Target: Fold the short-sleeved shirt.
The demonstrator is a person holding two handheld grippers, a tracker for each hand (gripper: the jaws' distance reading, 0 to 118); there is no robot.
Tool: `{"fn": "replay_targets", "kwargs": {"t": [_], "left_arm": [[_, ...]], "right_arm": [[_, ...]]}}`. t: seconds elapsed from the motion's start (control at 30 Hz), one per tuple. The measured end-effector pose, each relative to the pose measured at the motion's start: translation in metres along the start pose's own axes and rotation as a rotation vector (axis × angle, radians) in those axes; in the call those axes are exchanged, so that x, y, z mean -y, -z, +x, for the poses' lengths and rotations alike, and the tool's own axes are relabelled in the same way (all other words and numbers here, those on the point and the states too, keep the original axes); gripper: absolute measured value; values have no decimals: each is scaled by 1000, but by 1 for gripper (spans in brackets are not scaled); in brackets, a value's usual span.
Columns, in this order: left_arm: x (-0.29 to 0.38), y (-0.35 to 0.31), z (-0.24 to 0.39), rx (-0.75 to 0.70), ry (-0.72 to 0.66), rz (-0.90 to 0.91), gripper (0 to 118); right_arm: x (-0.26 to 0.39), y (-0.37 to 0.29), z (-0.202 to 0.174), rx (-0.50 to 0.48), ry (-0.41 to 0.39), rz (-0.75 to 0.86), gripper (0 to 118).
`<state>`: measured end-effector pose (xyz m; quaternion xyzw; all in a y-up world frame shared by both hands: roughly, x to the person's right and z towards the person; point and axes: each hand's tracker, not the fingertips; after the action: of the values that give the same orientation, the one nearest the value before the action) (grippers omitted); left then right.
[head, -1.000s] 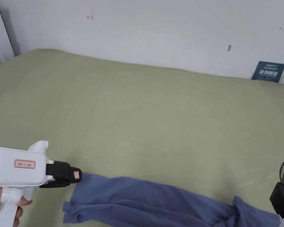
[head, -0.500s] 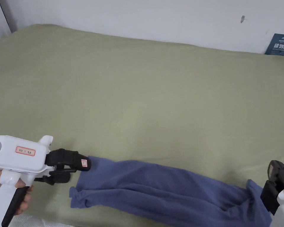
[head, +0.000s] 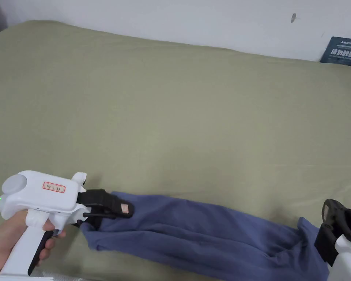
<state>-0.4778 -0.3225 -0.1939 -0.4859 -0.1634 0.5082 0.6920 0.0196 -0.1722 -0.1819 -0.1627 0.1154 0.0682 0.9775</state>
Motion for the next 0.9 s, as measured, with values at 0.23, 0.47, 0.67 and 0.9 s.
{"fn": "replay_targets", "kwargs": {"t": [0.23,0.47,0.67,0.9], "left_arm": [[6,-9,8,-85,0,47,10],[9,-76,9,-110,-10,163,10],[20,-123,19,-206,3,241,10],[39,-76,103,-357,160,163,10]], "right_arm": [[-3,-10,6,-4,-3,14,0],[-11,-13,11,-6,-22,52,0],[-19,-14,12,-12,-17,95,0],[-15,-22,19,-22,18,96,0]]}}
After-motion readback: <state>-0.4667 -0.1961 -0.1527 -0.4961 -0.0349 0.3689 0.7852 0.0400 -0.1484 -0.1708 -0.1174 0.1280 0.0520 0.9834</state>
